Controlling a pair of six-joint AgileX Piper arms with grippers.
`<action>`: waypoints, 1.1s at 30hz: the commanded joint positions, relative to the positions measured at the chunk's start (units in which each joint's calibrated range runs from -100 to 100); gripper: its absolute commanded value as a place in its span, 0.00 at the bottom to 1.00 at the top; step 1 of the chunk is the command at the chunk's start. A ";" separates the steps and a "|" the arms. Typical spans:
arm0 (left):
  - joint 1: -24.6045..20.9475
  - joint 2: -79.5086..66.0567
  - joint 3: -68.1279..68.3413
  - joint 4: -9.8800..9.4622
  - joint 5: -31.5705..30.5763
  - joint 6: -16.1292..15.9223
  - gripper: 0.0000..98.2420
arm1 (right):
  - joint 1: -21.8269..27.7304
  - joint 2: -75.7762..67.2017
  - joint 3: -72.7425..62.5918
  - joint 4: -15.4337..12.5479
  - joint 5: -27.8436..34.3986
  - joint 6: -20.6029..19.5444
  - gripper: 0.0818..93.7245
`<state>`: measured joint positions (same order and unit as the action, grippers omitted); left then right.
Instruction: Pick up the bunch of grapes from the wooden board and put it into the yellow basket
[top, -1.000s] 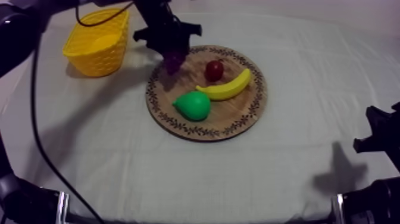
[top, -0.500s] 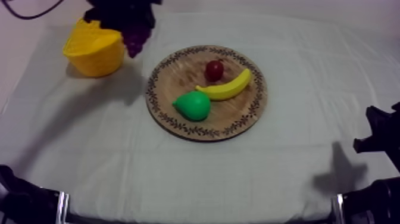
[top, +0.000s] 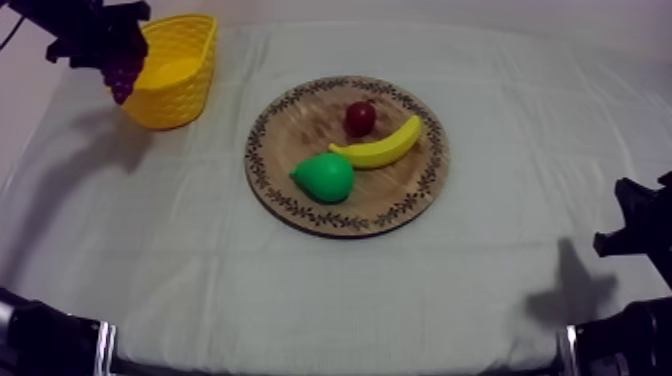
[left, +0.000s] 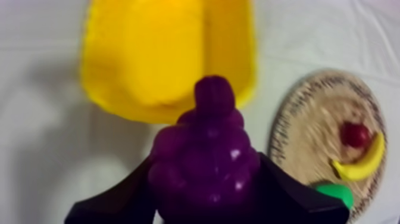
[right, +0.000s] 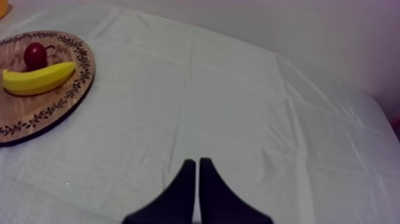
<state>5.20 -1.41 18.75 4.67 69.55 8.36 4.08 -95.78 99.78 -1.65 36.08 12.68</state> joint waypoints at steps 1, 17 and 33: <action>-3.28 1.28 -1.85 0.00 0.19 -0.82 0.56 | -0.02 0.02 -0.01 0.01 -0.04 0.00 0.00; -3.86 24.36 -33.62 -0.20 4.74 -1.56 0.57 | -0.02 0.02 -0.01 0.01 -0.04 0.00 0.00; -1.72 47.40 -53.28 -0.28 7.09 -0.93 0.57 | -0.02 0.02 -0.01 0.01 -0.04 0.00 0.00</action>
<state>3.46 45.05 -34.80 4.34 77.02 7.44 4.08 -95.78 99.78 -1.65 36.08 12.68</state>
